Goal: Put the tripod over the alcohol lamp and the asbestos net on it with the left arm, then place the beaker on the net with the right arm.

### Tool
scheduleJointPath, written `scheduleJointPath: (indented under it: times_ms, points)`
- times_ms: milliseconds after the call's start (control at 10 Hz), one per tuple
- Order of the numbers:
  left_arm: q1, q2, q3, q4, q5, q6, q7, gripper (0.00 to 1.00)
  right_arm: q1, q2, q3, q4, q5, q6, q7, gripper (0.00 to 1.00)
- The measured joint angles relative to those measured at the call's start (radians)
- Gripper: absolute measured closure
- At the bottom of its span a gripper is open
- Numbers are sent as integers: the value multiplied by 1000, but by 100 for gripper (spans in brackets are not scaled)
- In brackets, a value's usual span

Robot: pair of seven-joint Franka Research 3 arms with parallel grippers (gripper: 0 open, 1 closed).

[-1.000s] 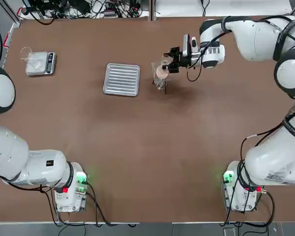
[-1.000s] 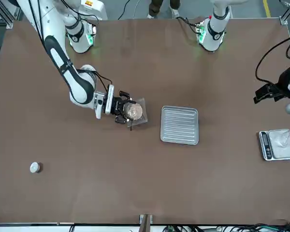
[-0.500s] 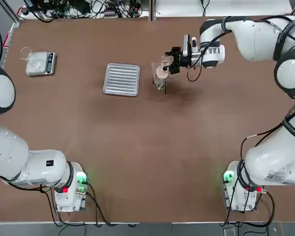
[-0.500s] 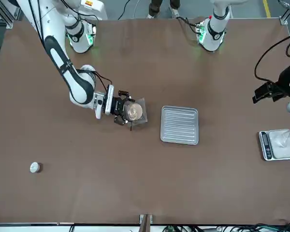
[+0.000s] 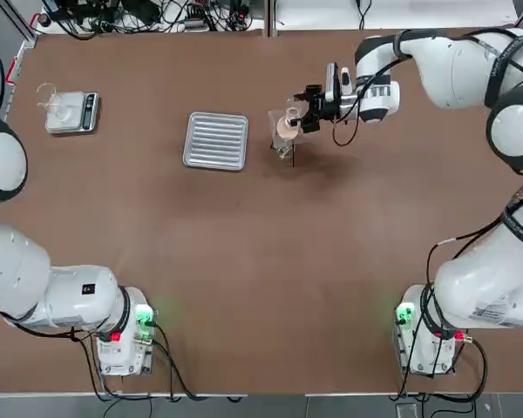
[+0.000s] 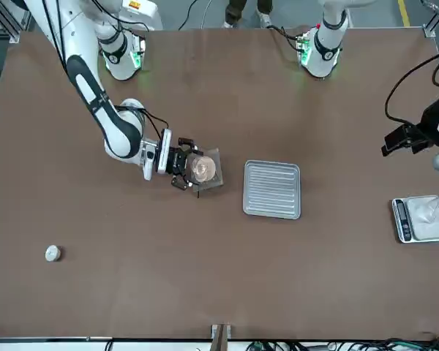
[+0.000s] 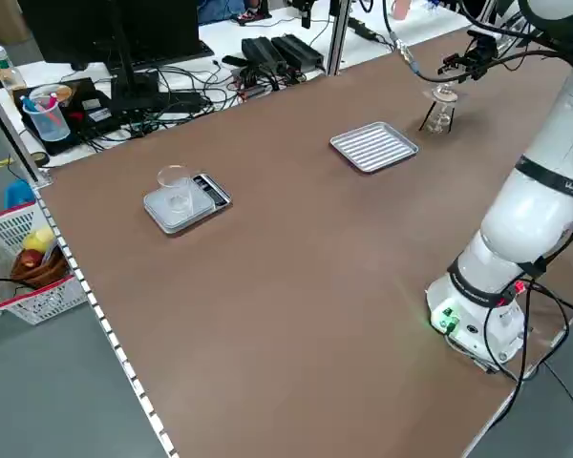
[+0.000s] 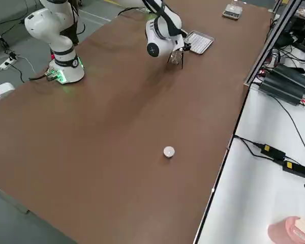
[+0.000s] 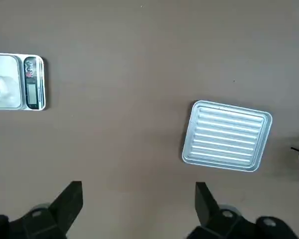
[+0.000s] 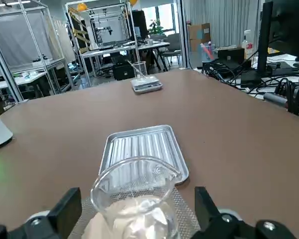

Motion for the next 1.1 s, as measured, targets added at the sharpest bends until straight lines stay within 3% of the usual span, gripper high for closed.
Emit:
scheduleJointPath:
  times_ms: [200,400,800,1100]
  points:
    - [0,0,-1,0,0,0,0,0,-17,0,10,-17,0,0,0,0]
    - [0,0,-1,0,0,-1,0,0,-81,0,62,-35,0,0,0,0]
    - [3,0,-1,0,0,-1,0,0,-329,-4,255,-97,-16,3,-9,0]
    - [4,0,0,0,0,-2,0,0,-578,-9,417,-157,-118,4,-11,0]
